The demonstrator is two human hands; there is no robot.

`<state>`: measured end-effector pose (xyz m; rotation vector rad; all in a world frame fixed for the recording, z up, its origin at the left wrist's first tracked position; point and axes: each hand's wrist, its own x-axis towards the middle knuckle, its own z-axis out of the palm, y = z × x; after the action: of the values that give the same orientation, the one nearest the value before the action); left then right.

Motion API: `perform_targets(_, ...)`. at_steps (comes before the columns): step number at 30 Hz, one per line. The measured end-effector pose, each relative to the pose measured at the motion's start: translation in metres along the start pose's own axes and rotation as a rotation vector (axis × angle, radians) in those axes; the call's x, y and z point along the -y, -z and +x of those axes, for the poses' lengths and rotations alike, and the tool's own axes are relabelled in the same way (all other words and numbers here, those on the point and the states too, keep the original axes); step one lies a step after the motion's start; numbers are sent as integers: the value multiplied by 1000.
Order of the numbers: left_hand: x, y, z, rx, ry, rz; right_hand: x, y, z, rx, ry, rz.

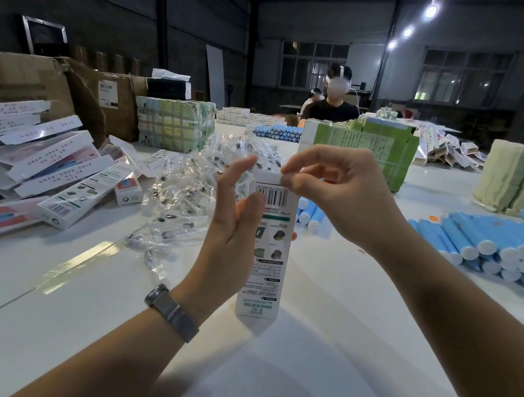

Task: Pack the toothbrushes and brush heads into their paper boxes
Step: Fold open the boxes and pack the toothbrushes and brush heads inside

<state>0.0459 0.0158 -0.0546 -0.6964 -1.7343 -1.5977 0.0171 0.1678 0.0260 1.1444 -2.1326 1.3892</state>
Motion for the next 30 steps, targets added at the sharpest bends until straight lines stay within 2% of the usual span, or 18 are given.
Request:
perform_targets(24,6,3,2,10,-62,29,-19,4,-3,132,60,144)
perform_targets(30,5,2,2,-24,-27,-12,-24,-2,-4,83,70,159)
